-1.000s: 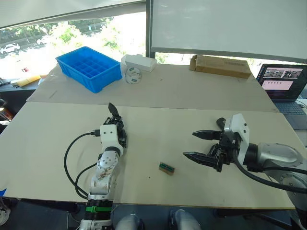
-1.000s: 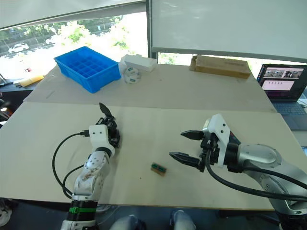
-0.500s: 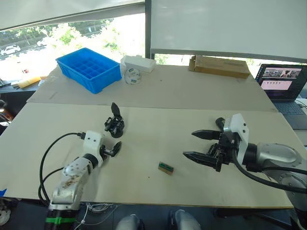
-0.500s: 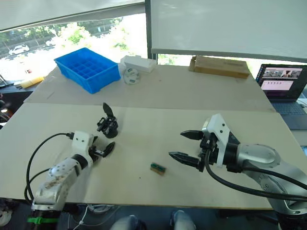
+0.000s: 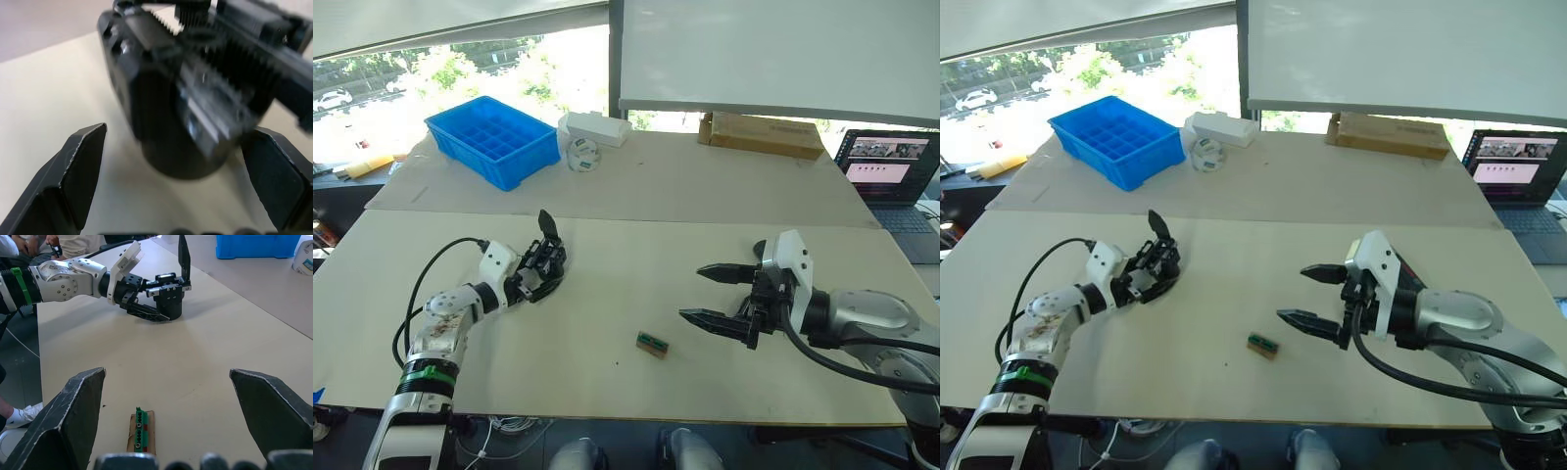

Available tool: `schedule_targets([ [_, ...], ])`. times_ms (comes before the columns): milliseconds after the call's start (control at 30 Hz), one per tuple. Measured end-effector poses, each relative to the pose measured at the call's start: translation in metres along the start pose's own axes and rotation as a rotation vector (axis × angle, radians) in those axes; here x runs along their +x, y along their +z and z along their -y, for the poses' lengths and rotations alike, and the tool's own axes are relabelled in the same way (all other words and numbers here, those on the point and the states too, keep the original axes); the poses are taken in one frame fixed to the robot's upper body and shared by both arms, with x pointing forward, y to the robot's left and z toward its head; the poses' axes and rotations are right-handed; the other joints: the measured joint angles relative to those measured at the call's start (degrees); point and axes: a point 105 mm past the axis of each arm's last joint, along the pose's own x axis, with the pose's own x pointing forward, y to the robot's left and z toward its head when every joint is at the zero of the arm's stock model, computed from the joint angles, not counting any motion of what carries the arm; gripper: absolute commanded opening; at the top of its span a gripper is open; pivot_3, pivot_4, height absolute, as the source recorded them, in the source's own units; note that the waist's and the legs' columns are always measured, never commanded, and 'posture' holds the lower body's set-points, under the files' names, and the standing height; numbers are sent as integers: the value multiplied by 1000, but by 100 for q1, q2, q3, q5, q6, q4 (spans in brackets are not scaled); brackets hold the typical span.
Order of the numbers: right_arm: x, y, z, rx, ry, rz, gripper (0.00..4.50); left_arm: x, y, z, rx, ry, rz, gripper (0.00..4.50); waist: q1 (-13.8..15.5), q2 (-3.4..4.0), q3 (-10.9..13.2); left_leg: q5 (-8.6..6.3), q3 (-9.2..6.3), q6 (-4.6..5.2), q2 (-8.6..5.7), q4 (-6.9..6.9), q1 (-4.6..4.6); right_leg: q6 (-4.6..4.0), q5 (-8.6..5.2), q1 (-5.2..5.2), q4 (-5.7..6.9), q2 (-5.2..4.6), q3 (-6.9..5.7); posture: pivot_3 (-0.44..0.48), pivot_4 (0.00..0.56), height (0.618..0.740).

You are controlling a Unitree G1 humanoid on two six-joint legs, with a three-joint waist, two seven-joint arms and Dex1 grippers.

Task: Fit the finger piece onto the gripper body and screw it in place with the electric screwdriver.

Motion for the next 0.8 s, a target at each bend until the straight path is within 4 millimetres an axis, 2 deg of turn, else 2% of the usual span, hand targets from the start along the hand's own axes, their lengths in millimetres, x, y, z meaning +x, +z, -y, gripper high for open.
schedule_targets([
  [67, 0, -1, 0, 3, -3, -1, 4500, 5, -1, 2, -2, -9, 4, 3923, 0, 0, 0, 0, 0, 0, 0, 0, 1, 0, 0, 1, 1, 1, 1, 0, 150, 738],
  [200, 0, -1, 1, 5, -11, -2, 4500, 7, -1, 2, 9, -11, 11, 2351, -1, 0, 0, 0, 0, 0, 0, 2, 3, 0, 0, 1, 3, -1, 3, 0, 150, 738],
  [333, -2, -3, 1, 10, -25, -4, 4500, 6, -1, 4, 20, -13, 12, 2382, -2, 0, 0, 0, -1, 0, 0, 0, 2, 0, 0, 1, 1, -3, 4, 0, 150, 738],
  [433, -4, -7, 1, 22, -42, -11, 4500, 3, 0, 16, 35, -14, 19, 2382, -5, 0, 0, -1, -1, 2, 0, -2, 0, 1, 0, -1, -3, -6, 5, 0, 150, 738],
  [533, -6, -10, -2, 25, -51, -19, 4500, 17, 6, 50, -1, 13, 65, 2382, 47, -1, 1, -2, -14, 6, -3, 5, -17, 9, 4, 4, -9, -13, 16, 0, 150, 738],
  [600, -5, -8, -7, 10, -47, -15, 4500, 34, 15, 76, -30, 34, 90, 2382, 92, -4, 2, -3, -20, 9, -4, 21, -35, 16, 8, 0, -10, -10, 13, 0, 150, 738],
  [733, -3, -6, -10, 0, -74, 2, 4500, 57, 37, 105, -69, 114, 122, 2382, 73, -6, 3, -3, -22, 11, -3, 22, -31, 17, 10, 0, -10, -5, 20, 0, 150, 738],
  [800, -3, -7, -13, 1, -81, -3, 4500, 64, 42, 117, -59, 125, 114, 2382, 52, -6, 3, -3, -19, 10, -1, 15, -21, 16, 9, 1, -9, 0, 23, 0, 150, 738],
])
